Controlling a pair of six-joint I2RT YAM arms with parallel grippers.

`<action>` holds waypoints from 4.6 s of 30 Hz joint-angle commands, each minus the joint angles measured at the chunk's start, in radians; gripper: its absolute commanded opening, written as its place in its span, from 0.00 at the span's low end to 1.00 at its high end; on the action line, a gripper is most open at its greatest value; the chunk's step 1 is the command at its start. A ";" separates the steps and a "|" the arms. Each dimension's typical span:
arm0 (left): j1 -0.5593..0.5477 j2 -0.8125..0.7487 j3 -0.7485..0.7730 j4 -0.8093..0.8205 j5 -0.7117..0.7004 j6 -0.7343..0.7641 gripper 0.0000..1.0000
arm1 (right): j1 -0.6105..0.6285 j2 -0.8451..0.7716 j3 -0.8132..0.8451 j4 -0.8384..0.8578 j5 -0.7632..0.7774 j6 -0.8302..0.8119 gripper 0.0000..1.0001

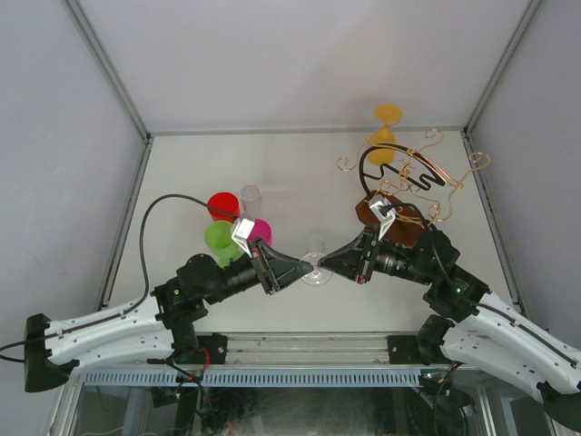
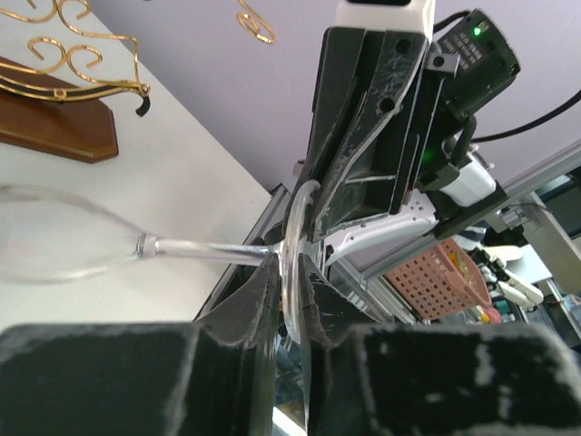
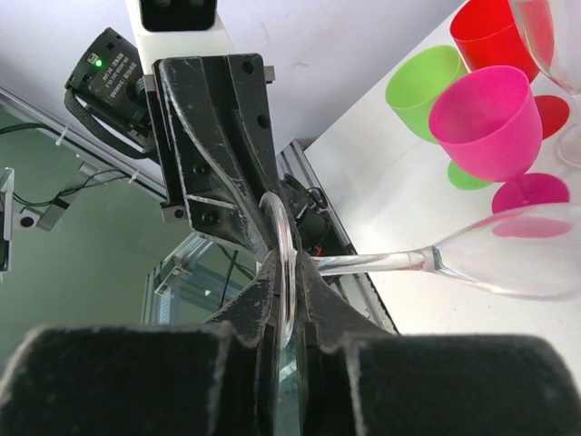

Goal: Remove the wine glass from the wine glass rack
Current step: Place the wine glass at the center of the board.

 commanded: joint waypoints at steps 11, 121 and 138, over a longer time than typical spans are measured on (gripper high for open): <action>-0.006 -0.036 0.006 0.035 -0.008 0.066 0.00 | -0.007 -0.072 0.007 -0.033 0.003 -0.111 0.29; 0.555 0.248 0.634 -0.861 0.502 0.357 1.00 | 0.420 -0.169 -0.517 0.228 0.039 -1.462 0.00; 0.470 0.368 0.615 -0.907 0.867 0.503 0.68 | 0.423 -0.206 -0.517 0.205 0.058 -1.469 0.00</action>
